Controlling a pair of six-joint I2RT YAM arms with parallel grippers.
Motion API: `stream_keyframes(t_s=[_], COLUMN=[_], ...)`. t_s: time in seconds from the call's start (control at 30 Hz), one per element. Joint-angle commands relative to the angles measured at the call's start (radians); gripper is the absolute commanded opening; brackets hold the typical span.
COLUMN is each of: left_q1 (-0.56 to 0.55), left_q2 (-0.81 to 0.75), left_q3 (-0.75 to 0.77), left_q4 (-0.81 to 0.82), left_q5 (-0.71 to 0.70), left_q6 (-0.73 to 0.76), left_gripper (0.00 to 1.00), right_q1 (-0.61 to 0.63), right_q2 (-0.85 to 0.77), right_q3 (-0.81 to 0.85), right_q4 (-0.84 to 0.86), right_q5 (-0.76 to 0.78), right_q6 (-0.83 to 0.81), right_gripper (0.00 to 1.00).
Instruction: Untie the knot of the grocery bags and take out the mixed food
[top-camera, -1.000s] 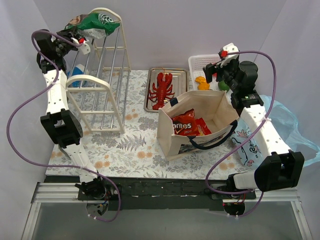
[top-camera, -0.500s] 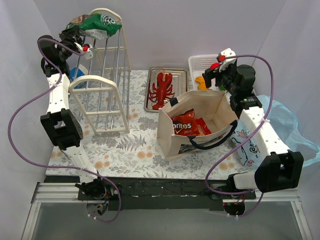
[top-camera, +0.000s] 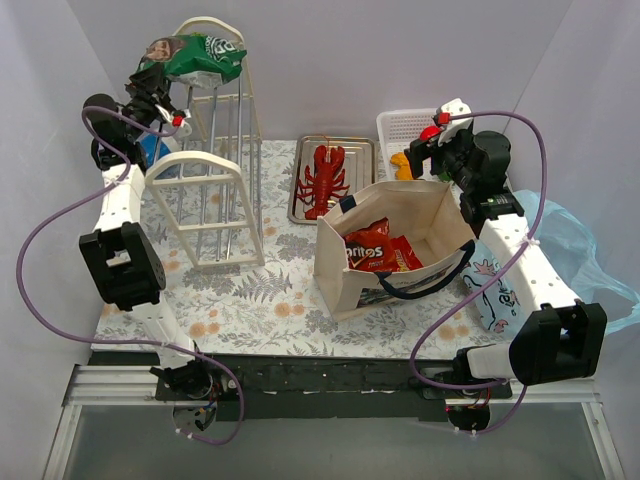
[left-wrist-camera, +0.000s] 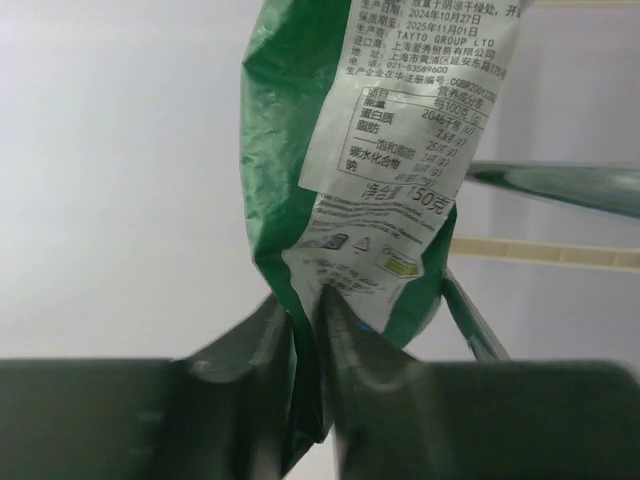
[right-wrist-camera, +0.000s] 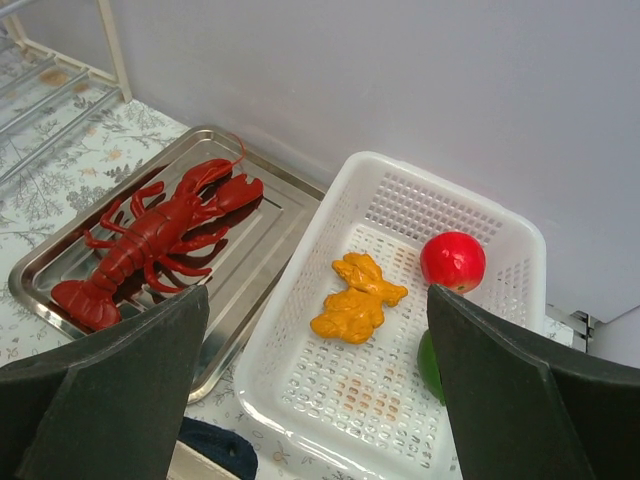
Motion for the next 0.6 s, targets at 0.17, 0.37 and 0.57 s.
stream_keyframes(t_s=[0.17, 0.37, 0.57], left_q1=[-0.018, 0.0, 0.016], left_q2=[-0.103, -0.145, -0.232], left_q3=[-0.027, -0.009, -0.032], left_q4=[-0.042, -0.187, -0.307], left_q5=[0.015, -0.029, -0.078], left_q6=[0.097, 0.065, -0.061], left_gripper=[0.79, 0.86, 0.94], right_q1=[-0.005, -0.005, -0.005], right_q2=[-0.027, -0.025, -0.013], right_q3=[-0.002, 0.006, 0.02], right_q4=[0.035, 0.027, 0.027], right_q5=[-0.011, -0.015, -0.028], right_q6=[-0.002, -0.011, -0.01], right_gripper=[0.96, 0.96, 0.96])
